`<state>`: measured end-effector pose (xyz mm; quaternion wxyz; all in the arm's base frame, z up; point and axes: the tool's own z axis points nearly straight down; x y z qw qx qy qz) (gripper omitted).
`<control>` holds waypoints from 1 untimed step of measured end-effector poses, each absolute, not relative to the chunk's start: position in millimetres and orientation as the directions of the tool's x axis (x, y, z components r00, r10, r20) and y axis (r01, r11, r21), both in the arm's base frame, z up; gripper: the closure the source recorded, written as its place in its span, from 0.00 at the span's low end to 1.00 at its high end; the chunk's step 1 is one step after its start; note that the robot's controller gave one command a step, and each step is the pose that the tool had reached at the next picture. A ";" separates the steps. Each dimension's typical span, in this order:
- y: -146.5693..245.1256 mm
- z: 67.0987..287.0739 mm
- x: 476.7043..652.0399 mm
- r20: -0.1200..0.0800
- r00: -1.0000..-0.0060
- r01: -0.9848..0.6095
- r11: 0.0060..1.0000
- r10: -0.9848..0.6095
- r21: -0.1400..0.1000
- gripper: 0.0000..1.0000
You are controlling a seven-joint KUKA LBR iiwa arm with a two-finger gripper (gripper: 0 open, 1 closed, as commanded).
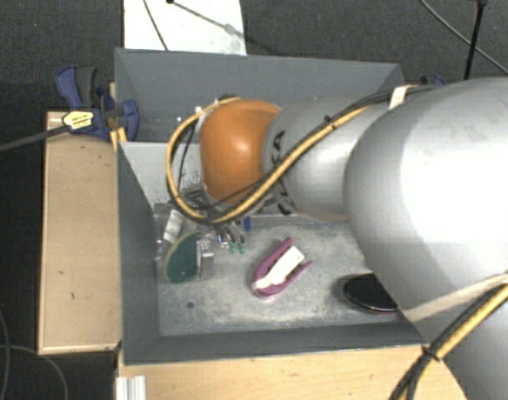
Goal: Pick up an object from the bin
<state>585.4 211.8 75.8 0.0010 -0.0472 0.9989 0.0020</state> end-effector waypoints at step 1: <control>208.2 79.2 585.3 0.000 -0.996 -0.087 0.996 -0.087 0.003 1.00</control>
Offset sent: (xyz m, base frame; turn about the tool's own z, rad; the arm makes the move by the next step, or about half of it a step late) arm 0.0000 0.0000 0.0000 0.0000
